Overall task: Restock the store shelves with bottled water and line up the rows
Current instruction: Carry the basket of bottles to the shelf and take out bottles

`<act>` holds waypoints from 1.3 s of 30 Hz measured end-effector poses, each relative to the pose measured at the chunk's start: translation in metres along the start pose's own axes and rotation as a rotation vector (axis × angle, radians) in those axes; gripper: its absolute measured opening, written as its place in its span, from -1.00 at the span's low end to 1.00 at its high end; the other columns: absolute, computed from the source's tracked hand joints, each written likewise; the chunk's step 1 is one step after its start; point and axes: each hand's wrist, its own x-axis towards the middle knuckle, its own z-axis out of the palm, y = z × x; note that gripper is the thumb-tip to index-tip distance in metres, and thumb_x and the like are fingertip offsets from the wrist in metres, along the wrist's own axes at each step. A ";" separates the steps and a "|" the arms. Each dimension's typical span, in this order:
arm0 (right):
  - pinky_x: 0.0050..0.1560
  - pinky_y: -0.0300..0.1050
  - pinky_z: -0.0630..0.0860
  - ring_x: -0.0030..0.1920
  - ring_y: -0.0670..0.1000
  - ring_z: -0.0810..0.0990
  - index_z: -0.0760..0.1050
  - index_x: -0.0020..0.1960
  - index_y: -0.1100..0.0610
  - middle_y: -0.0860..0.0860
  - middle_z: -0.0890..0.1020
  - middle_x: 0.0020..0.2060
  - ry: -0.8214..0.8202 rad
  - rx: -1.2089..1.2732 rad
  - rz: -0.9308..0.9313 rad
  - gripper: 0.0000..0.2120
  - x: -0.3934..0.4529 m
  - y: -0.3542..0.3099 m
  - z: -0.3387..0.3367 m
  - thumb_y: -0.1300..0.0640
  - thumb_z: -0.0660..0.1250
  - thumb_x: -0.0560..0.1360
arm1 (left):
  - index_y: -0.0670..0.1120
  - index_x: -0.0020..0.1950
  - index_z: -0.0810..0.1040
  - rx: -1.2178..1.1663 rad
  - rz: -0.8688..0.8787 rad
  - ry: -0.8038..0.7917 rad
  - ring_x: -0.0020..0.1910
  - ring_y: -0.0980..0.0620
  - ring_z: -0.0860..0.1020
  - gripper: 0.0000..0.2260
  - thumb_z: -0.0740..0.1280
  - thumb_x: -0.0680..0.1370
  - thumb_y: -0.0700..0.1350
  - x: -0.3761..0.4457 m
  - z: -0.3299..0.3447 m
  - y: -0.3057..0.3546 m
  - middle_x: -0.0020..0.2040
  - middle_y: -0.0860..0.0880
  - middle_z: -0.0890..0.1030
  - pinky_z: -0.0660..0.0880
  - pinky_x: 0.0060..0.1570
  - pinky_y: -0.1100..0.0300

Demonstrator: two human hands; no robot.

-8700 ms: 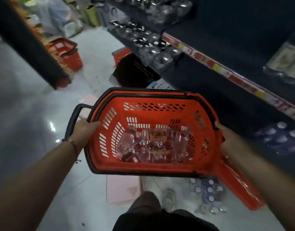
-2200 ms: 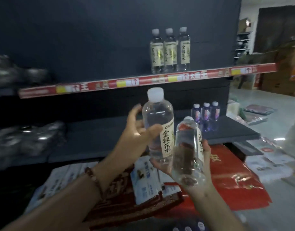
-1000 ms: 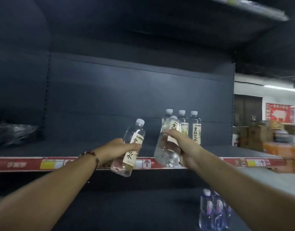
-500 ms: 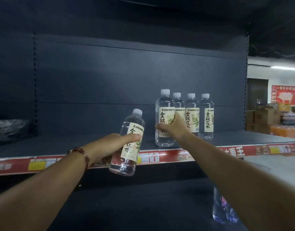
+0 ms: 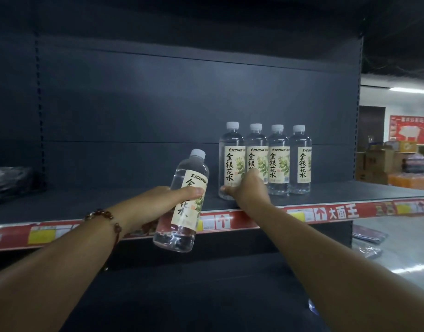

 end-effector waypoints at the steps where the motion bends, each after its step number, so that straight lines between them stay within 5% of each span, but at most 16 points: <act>1: -0.11 -0.01 0.57 -0.12 0.04 0.59 0.29 0.16 0.15 0.07 0.59 -0.10 0.008 -0.009 -0.007 -0.41 0.001 0.000 0.003 -0.09 0.55 0.38 | -0.02 0.10 0.68 -0.004 -0.002 0.001 -0.05 -0.07 0.73 -0.48 0.32 0.46 0.38 0.000 0.000 0.000 -0.04 -0.03 0.76 0.54 0.24 -0.13; 8: 0.07 0.12 0.59 0.04 0.13 0.60 0.32 0.24 0.16 0.11 0.54 0.08 0.071 -0.062 -0.016 -0.42 0.005 0.001 0.014 -0.10 0.50 0.43 | -0.04 0.09 0.68 0.000 0.006 0.016 -0.07 -0.06 0.74 -0.50 0.31 0.47 0.35 0.000 0.002 0.001 -0.06 -0.03 0.76 0.56 0.21 -0.10; 16: -0.13 -0.04 0.44 0.04 0.10 0.58 0.32 0.23 0.15 0.06 0.52 0.08 0.150 -0.078 -0.032 -0.47 -0.002 0.001 0.014 -0.08 0.49 0.46 | -0.05 0.12 0.66 -0.009 -0.015 0.012 -0.04 -0.07 0.73 -0.49 0.32 0.48 0.34 -0.004 0.002 0.004 -0.03 -0.04 0.75 0.56 0.22 -0.09; 21: -0.20 -0.08 0.47 -0.17 0.04 0.57 0.48 0.02 0.13 0.03 0.61 -0.14 0.166 -0.123 -0.109 -0.76 -0.008 0.004 0.012 -0.05 0.31 0.57 | -0.08 0.17 0.64 -0.038 -0.059 0.017 -0.02 -0.07 0.73 -0.43 0.35 0.42 0.35 -0.003 -0.003 0.011 -0.01 -0.06 0.75 0.58 0.12 0.00; 24: -0.20 -0.08 0.54 -0.26 0.01 0.59 0.52 -0.09 0.12 0.03 0.63 -0.23 0.177 -0.167 -0.160 -0.75 -0.010 0.006 0.013 -0.03 0.21 0.60 | -0.07 0.16 0.65 -0.068 -0.058 0.042 -0.01 -0.04 0.72 -0.43 0.36 0.38 0.34 -0.001 -0.006 0.014 -0.01 -0.05 0.75 0.58 0.12 0.00; 30: -0.25 -0.15 0.54 -0.30 0.01 0.61 0.57 -0.10 0.13 0.04 0.65 -0.22 0.180 -0.251 -0.204 -0.70 -0.011 0.008 0.012 -0.03 0.18 0.63 | 0.01 0.16 0.66 -0.139 0.043 0.267 0.09 -0.02 0.68 -0.52 0.40 0.44 0.33 0.021 -0.019 0.037 0.04 0.02 0.74 0.50 0.26 -0.03; 33: -0.33 -0.19 0.48 -0.36 -0.08 0.56 0.57 -0.12 0.13 -0.01 0.61 -0.31 0.163 -0.291 -0.227 -0.69 -0.011 0.009 0.012 -0.03 0.19 0.63 | 0.02 0.10 0.68 -0.151 0.106 0.405 0.04 0.06 0.67 -0.58 0.41 0.46 0.31 0.042 -0.019 0.050 -0.01 0.07 0.74 0.52 0.15 0.09; 37: -0.37 -0.20 0.45 -0.36 -0.11 0.54 0.54 -0.14 0.11 -0.04 0.58 -0.33 0.174 -0.289 -0.237 -0.70 -0.011 0.010 0.013 -0.02 0.18 0.63 | -0.09 0.14 0.66 -0.078 0.081 0.516 0.10 0.05 0.65 -0.24 0.46 0.25 0.50 0.076 -0.005 0.046 0.10 0.05 0.70 0.57 0.10 0.10; 39: -0.39 -0.21 0.41 -0.37 -0.12 0.51 0.52 -0.16 0.10 -0.05 0.56 -0.34 0.190 -0.287 -0.240 -0.71 -0.011 0.011 0.013 -0.01 0.17 0.63 | -0.08 0.09 0.65 -0.048 0.078 0.540 0.00 0.06 0.66 -0.34 0.53 0.26 0.42 0.089 0.004 0.039 0.02 0.03 0.71 0.61 0.05 0.05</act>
